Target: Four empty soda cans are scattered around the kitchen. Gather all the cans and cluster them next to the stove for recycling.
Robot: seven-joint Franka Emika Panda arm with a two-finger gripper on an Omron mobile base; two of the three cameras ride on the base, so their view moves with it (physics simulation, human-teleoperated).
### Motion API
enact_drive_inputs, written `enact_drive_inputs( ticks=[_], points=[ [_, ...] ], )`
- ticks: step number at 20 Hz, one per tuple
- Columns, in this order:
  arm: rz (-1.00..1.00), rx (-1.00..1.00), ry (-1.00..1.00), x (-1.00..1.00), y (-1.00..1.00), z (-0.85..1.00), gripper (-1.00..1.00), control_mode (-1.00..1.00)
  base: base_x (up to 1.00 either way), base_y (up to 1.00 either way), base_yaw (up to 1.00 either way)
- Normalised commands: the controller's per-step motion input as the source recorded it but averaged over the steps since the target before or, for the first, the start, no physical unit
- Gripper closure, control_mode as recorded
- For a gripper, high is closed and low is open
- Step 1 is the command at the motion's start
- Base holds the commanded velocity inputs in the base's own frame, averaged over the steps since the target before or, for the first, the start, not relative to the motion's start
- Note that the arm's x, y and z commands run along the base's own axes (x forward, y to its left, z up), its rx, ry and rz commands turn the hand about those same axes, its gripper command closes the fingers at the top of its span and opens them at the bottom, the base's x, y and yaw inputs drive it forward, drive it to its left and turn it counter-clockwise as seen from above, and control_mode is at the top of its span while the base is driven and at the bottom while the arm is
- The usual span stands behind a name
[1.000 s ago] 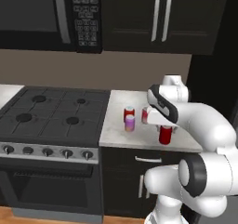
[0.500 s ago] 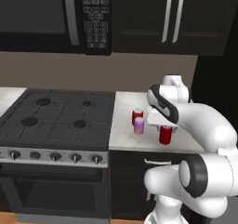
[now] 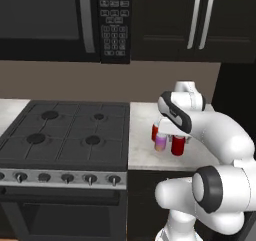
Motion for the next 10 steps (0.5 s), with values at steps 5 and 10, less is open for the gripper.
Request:
enact_drive_inputs(
  ticks=[5,10],
  points=[
    [0.0,0.0,0.0,0.0,0.0,0.0,1.0,1.0,0.2,0.0,0.0],
    [0.0,0.0,0.0,0.0,0.0,0.0,1.0,1.0,0.22,0.0,0.0]
  ],
)
